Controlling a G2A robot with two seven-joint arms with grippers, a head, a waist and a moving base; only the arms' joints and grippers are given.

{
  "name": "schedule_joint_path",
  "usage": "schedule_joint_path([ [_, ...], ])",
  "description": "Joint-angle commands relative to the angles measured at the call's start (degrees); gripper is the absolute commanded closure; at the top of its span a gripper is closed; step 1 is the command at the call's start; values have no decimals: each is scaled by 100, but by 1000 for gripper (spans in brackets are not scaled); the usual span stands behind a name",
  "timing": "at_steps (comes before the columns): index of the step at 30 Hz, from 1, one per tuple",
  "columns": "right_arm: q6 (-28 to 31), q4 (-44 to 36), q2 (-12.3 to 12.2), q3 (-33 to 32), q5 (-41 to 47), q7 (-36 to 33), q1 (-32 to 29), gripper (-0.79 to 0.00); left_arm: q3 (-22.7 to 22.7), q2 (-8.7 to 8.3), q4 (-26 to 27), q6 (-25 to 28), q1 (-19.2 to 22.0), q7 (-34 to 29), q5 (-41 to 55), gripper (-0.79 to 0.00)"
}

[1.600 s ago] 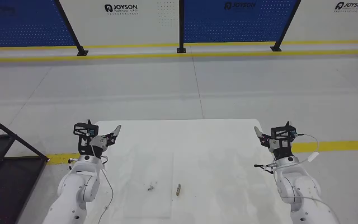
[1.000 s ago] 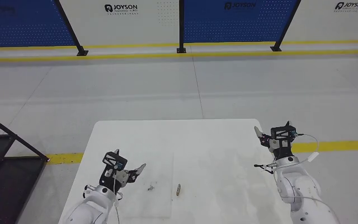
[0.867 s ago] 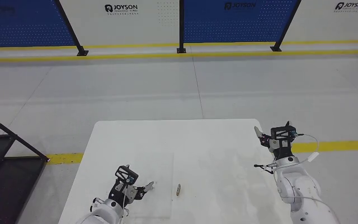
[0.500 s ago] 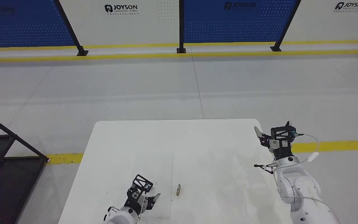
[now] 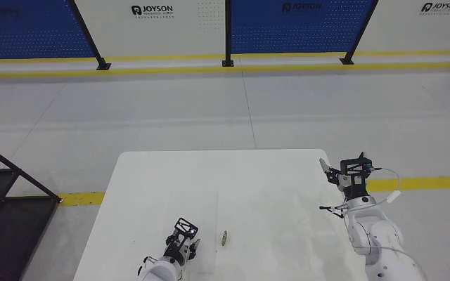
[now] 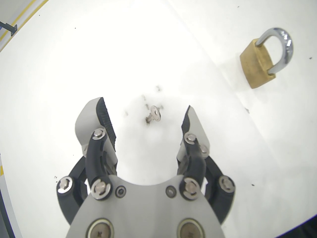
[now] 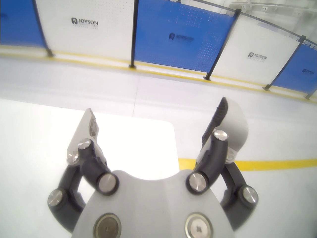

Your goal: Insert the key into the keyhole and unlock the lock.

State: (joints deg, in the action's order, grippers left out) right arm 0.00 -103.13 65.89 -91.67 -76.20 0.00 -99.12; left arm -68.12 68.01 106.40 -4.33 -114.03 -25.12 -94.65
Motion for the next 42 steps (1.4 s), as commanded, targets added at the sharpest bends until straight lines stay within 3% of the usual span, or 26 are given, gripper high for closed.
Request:
schedule_joint_path([
  [1,0,0,0,0,0,0,0,-785,31,8,-57,-5,56,-19,4,-391],
  [10,0,0,0,0,0,0,0,-785,146,30,-89,-116,95,-12,-111,-372],
  [13,0,0,0,0,0,0,0,-785,147,31,-82,-134,82,-1,-135,-339],
  [16,0,0,0,0,0,0,0,-785,144,31,-97,-140,80,2,-146,-252],
  [23,0,0,0,0,0,0,0,-785,150,37,-115,-143,93,10,-146,-246],
  [25,0,0,0,0,0,0,0,-785,153,38,-116,-146,90,17,-150,-105],
  [28,0,0,0,0,0,0,0,-785,162,40,-117,-142,89,17,-164,-86],
  [30,0,0,0,0,0,0,0,-785,162,41,-116,-149,88,31,-176,-28],
  [42,0,0,0,0,0,0,0,-785,136,38,-31,-205,19,85,-265,0],
])
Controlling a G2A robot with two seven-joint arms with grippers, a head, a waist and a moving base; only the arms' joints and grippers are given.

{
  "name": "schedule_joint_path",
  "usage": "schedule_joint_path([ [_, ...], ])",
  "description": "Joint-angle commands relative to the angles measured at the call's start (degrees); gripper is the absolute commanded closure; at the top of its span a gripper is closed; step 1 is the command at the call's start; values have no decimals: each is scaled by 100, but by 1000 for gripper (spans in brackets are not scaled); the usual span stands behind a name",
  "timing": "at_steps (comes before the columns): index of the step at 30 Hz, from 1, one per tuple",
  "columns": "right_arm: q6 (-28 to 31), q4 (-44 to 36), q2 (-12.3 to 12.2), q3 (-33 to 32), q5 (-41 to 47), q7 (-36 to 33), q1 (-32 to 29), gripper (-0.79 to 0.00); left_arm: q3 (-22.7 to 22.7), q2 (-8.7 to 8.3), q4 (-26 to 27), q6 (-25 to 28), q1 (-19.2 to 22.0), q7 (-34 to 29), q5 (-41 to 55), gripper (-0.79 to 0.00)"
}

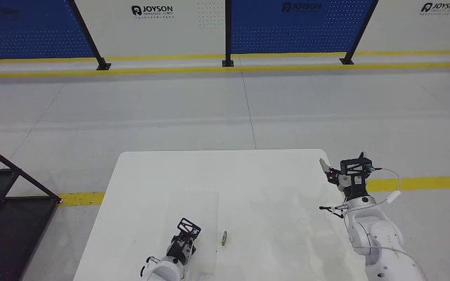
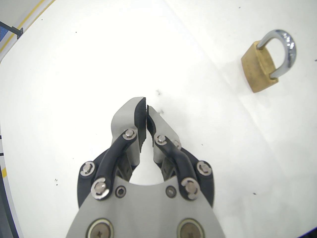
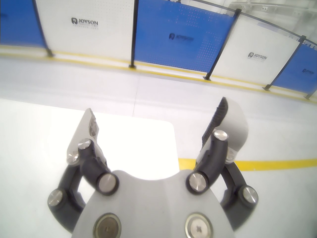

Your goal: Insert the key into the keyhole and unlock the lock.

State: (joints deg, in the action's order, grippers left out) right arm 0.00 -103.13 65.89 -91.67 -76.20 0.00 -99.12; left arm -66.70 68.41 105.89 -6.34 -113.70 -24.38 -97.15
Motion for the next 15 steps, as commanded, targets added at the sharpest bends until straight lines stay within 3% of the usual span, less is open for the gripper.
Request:
schedule_joint_path([
  [1,0,0,0,0,0,0,0,-785,-13,-4,38,-4,-30,18,-23,0],
  [10,0,0,0,0,0,0,0,-785,-237,-40,491,-93,-379,492,73,0],
  [15,0,0,0,0,0,0,0,-785,-662,-93,801,264,-753,1827,838,0],
])
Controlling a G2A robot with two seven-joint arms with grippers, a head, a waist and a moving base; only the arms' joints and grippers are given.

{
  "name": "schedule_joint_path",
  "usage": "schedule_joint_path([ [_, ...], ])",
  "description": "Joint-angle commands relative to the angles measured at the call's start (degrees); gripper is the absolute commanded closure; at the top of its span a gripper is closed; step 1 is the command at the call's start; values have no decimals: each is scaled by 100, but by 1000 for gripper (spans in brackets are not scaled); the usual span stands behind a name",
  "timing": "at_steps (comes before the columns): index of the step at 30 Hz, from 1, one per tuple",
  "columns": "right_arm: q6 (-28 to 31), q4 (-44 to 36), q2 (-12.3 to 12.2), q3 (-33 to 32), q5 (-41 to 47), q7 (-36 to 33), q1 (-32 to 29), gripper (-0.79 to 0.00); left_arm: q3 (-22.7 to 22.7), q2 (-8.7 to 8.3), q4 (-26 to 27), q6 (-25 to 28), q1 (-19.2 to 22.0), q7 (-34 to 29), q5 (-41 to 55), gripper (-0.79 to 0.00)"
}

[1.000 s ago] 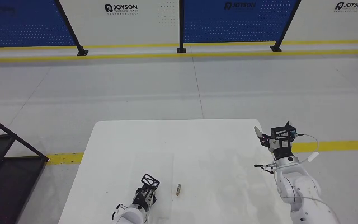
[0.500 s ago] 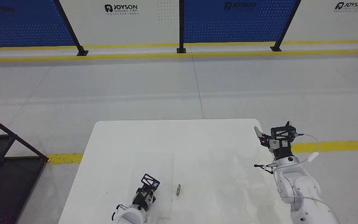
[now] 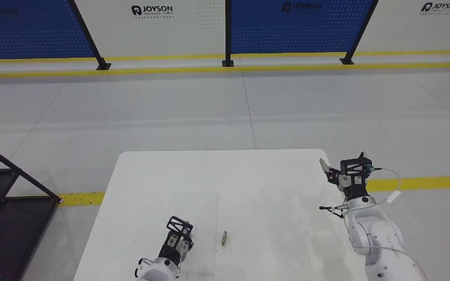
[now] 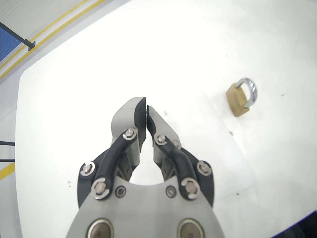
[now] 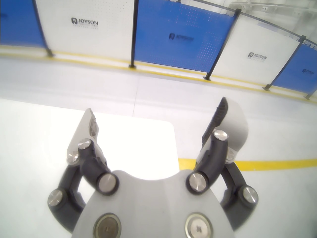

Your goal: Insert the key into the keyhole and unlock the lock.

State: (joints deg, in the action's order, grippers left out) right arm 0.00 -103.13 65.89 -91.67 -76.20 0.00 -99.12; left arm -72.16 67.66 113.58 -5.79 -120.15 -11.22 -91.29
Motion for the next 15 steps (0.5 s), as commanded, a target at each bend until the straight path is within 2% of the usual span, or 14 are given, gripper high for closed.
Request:
schedule_joint_path([
  [1,0,0,0,0,0,0,0,-785,-252,-32,58,350,-200,843,500,0],
  [5,0,0,0,0,0,0,0,-785,-765,-113,-28,1508,-536,2339,1388,0],
  [8,0,0,0,0,0,0,0,-785,-1125,-171,-255,2360,-648,3005,1839,0],
  [12,25,5,2,31,-43,-5,-34,-785,-1437,-235,-758,3551,-582,4239,2107,0],
  [15,-119,-164,12,180,-516,37,-283,-785,-1531,-264,-1142,4252,-446,4949,2187,0],
])
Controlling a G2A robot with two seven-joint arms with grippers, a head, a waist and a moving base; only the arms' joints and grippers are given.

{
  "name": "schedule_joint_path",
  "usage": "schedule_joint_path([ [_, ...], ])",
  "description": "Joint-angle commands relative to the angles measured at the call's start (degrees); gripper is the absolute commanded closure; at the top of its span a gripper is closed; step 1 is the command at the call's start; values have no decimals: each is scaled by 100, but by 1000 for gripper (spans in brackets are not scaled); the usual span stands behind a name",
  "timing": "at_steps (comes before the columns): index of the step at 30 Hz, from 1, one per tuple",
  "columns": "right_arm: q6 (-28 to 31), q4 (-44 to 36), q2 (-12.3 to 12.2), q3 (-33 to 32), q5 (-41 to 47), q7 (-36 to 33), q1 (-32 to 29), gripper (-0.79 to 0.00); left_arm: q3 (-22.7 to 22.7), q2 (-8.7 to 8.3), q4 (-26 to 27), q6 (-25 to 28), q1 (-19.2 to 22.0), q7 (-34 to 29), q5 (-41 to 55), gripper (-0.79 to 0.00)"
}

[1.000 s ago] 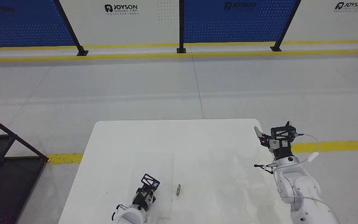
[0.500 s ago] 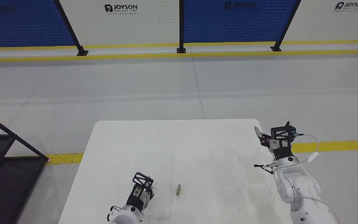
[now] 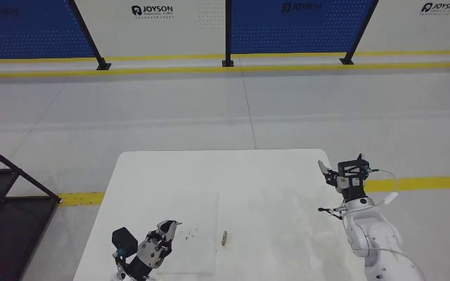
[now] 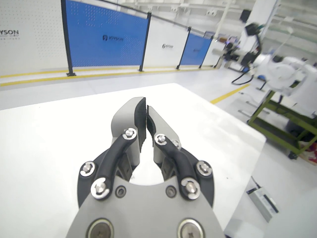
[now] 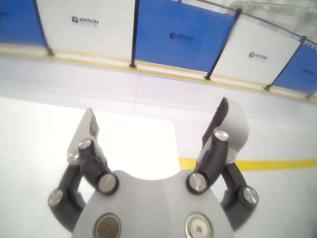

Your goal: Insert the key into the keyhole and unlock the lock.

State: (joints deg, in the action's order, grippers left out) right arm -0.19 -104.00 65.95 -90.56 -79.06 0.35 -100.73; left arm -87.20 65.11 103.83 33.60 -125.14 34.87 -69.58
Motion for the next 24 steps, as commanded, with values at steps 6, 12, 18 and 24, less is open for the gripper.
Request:
schedule_joint_path([
  [6,-145,-442,9,805,-1892,-50,-852,-785,-57,-31,-638,749,277,830,-46,0],
  [12,-235,-374,47,1723,-3162,58,-1248,-785,-45,-30,-677,765,293,861,-34,0],
  [18,-540,-191,119,2397,-3707,20,-1282,-785,-45,-30,-677,765,293,861,-34,0],
  [24,-540,-191,119,2397,-3707,20,-1282,-785,-45,-30,-677,765,293,861,-34,0],
])
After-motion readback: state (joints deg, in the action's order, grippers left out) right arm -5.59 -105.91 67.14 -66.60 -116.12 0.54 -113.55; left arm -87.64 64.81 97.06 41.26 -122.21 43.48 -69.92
